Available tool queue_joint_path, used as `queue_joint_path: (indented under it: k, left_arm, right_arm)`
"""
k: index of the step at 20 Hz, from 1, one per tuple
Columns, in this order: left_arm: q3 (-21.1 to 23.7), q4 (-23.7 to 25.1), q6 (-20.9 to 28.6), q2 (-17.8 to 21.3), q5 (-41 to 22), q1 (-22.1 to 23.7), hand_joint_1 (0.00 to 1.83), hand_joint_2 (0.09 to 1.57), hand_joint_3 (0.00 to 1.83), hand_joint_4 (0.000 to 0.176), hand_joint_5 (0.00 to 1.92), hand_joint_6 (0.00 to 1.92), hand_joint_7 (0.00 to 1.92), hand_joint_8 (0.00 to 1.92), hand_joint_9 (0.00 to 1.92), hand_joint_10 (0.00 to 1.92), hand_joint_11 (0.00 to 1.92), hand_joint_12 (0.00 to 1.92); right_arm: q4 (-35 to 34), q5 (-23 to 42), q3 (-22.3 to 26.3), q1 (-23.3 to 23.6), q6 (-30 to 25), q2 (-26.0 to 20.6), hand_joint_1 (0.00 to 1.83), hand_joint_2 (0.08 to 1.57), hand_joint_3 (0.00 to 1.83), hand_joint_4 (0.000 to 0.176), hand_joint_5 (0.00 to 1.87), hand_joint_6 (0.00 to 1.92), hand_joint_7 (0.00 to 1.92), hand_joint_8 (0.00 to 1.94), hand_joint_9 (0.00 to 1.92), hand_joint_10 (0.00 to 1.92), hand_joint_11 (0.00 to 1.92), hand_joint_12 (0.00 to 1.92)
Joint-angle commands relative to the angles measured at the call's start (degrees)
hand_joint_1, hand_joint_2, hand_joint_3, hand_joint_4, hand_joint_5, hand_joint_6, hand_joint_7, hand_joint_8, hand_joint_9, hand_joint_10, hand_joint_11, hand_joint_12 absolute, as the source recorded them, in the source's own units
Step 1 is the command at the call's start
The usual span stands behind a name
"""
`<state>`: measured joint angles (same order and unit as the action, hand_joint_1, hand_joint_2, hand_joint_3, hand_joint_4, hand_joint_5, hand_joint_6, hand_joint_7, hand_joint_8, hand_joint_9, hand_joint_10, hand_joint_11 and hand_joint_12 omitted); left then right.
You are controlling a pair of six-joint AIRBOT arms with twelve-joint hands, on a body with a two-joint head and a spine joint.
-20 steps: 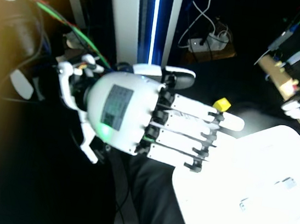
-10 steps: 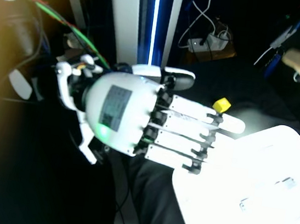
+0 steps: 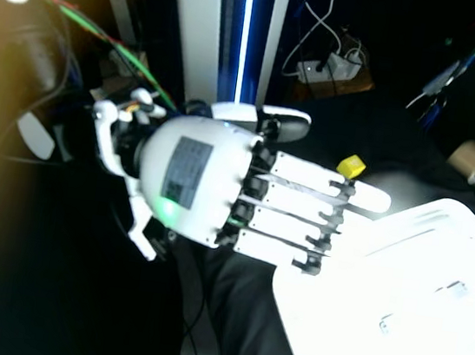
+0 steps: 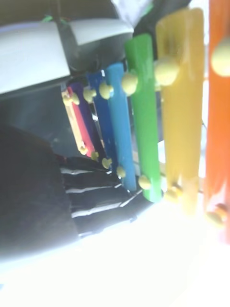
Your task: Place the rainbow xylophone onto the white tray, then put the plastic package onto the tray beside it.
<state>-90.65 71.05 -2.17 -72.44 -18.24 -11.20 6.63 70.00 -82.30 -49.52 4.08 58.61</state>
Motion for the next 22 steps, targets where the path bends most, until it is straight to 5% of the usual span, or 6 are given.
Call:
queue_joint_path:
  k: [1,7,12,13,14,22]
  left_arm:
    - [-1.5,-4.7,-1.6,-0.6,-1.1,0.1,1.26,1.10,0.00,0.000,0.31,1.17,0.33,1.33,0.44,1.31,0.38,1.40]
    - [-9.8,-12.7,-2.3,-6.9,-1.0,-4.6,1.28,1.09,0.00,0.028,0.17,1.37,0.28,1.26,0.37,1.28,0.35,1.48]
    - [-12.7,-13.3,-2.3,-9.7,0.0,-6.3,1.26,1.06,0.00,0.000,0.23,1.26,0.34,1.17,0.40,1.09,0.29,1.25]
    - [-13.3,-14.0,-2.3,-10.2,0.0,-6.5,1.18,1.08,0.00,0.028,0.21,1.26,0.34,1.12,0.39,1.02,0.27,1.18]
    - [-14.1,-14.5,-2.3,-10.9,0.0,-6.6,1.16,1.10,0.00,0.000,0.24,1.20,0.38,1.05,0.43,0.98,0.29,1.18]
    - [-17.7,-14.5,-2.3,-14.0,3.0,-8.3,1.10,1.05,0.00,0.000,0.41,0.34,0.60,0.08,0.60,0.07,0.20,0.79]
  right_arm:
    - [-2.5,6.4,-0.3,1.0,-0.6,0.1,0.56,0.93,0.00,0.000,0.34,0.00,0.45,0.00,0.43,0.00,0.36,0.25]
    - [-2.0,6.8,-0.2,1.0,-0.6,0.4,0.61,0.95,0.01,0.000,0.32,0.00,0.43,0.00,0.40,0.00,0.34,0.23]
    - [-1.3,6.9,-0.1,1.0,-0.6,0.4,0.62,0.94,0.00,0.000,0.31,0.00,0.41,0.00,0.41,0.01,0.36,0.24]
    - [-1.2,6.9,-0.1,1.0,-0.6,0.4,0.63,0.95,0.00,0.000,0.31,0.00,0.41,0.00,0.41,0.00,0.37,0.24]
    - [-1.0,7.0,-0.1,1.1,-0.6,0.4,0.64,0.95,0.00,0.000,0.31,0.00,0.41,0.00,0.41,0.00,0.37,0.23]
    - [0.2,7.0,-0.1,2.0,-0.8,0.6,0.62,0.92,0.00,0.000,0.33,0.00,0.44,0.00,0.43,0.00,0.41,0.22]
